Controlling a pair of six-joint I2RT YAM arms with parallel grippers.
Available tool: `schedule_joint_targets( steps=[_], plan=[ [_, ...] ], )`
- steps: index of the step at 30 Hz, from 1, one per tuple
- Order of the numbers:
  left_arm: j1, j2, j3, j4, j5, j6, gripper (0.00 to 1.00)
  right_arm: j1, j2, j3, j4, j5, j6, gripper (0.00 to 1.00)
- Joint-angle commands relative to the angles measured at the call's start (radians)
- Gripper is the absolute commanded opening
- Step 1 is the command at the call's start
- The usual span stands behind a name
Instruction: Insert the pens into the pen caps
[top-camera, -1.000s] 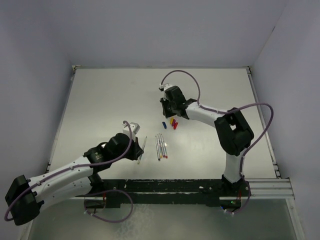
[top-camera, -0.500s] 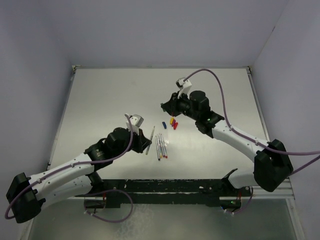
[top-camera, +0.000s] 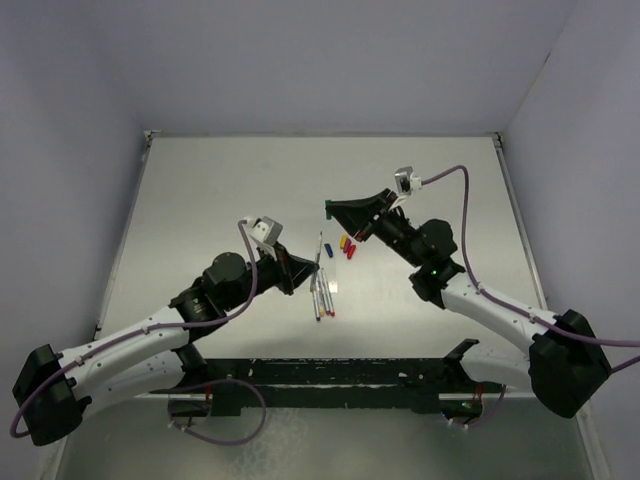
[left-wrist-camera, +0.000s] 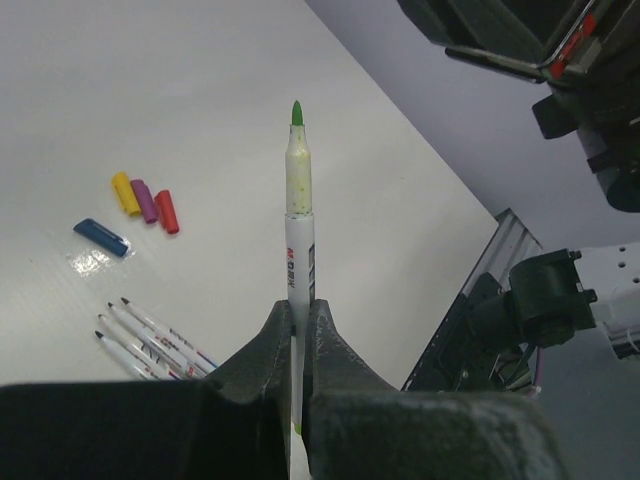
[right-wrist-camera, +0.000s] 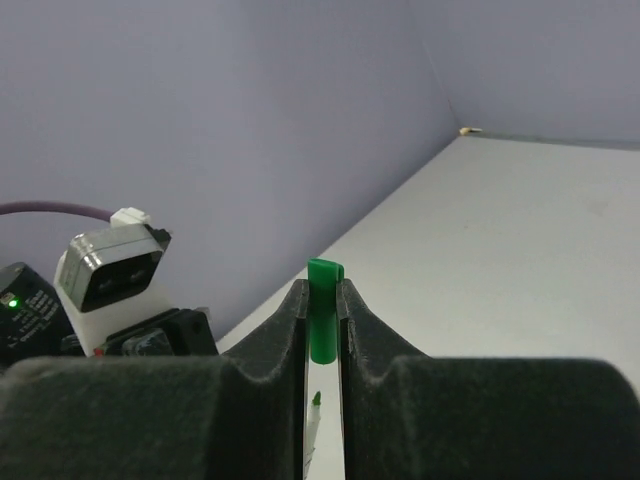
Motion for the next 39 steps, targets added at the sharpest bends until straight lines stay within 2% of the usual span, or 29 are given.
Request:
schedule_joint_targets(
  steps=[1, 10, 26, 39],
  plan=[
    [-0.004, 0.012, -0.009, 0.191, 0.015, -0.032, 0.00, 0.013, -0.019, -0.049, 0.259, 0.027, 0.087, 0.00],
    [-0.004, 0.038, -0.013, 0.266, 0.015, -0.035, 0.00, 0.039, 0.021, -0.095, 0.415, 0.062, 0.149, 0.00],
    [-0.003, -0.009, -0.036, 0.295, 0.044, -0.005, 0.00, 0.052, 0.035, -0.086, 0.402, 0.065, 0.121, 0.00],
    [-0.003, 0.012, -0.034, 0.315, 0.058, -0.001, 0.00, 0.056, 0.057, -0.078, 0.401, 0.054, 0.117, 0.00]
  ],
)
